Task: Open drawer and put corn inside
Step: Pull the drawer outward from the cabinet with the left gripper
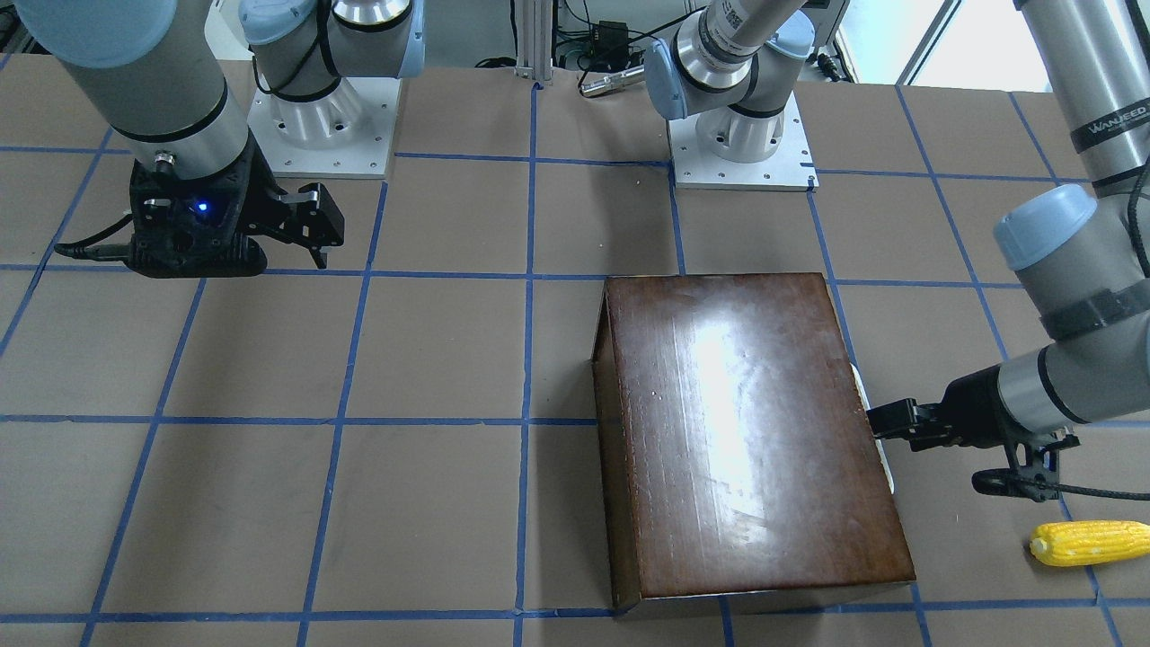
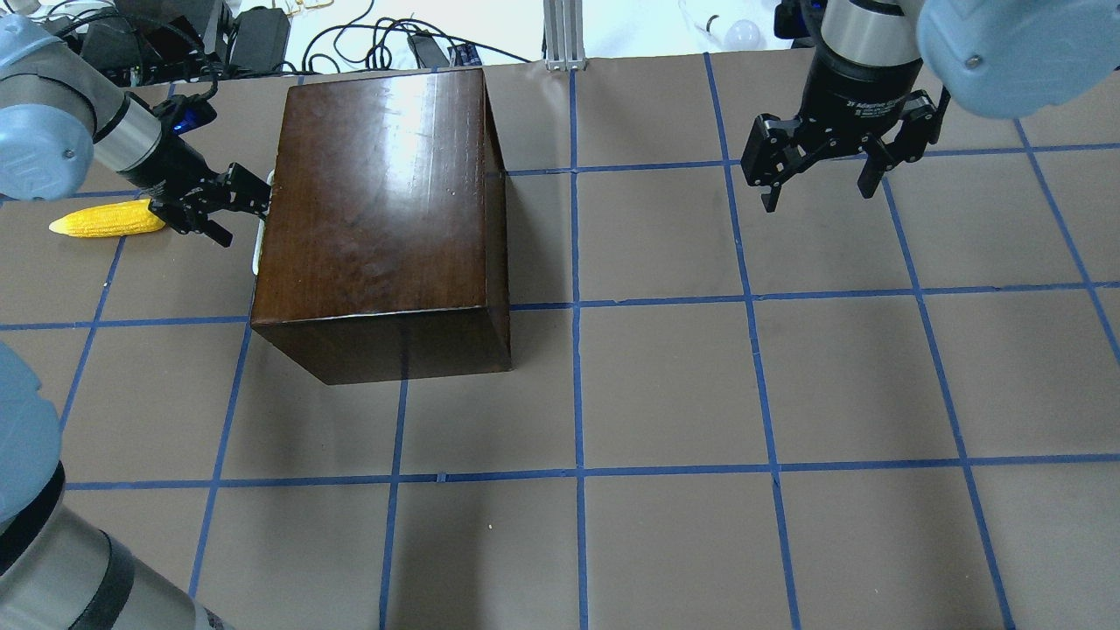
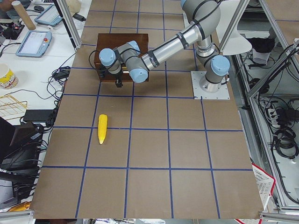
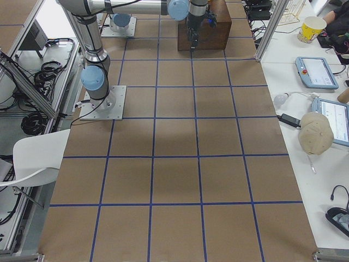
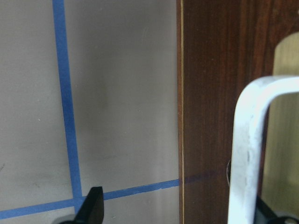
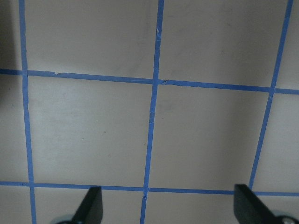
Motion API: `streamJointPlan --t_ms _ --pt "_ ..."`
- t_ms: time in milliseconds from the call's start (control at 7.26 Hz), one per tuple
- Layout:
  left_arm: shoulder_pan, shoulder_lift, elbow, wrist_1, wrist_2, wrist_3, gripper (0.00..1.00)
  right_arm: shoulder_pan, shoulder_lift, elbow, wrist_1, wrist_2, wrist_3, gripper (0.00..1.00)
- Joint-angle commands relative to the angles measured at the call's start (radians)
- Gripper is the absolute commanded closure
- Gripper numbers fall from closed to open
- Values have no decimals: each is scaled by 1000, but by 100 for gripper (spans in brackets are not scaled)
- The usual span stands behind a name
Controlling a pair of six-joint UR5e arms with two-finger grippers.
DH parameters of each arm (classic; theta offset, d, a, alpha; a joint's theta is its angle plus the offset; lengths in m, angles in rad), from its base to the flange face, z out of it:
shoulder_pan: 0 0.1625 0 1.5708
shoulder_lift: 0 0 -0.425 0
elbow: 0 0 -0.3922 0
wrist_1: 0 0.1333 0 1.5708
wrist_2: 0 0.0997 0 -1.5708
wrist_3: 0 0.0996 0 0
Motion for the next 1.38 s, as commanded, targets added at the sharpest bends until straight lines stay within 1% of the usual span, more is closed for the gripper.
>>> streamJointPlan --t_ms 0,413,688,1239 --pt "11 -1 2 5 5 -1 0 1 0 0 0 0 0 0" --pt "15 -1 12 8 10 -3 0 -1 0 0 0 0 0 0" --pt "60 -1 15 0 8 -3 0 1 0 0 0 0 0 0" --pt "109 -1 15 -1 7 -1 0 -1 0 0 0 0 0 0"
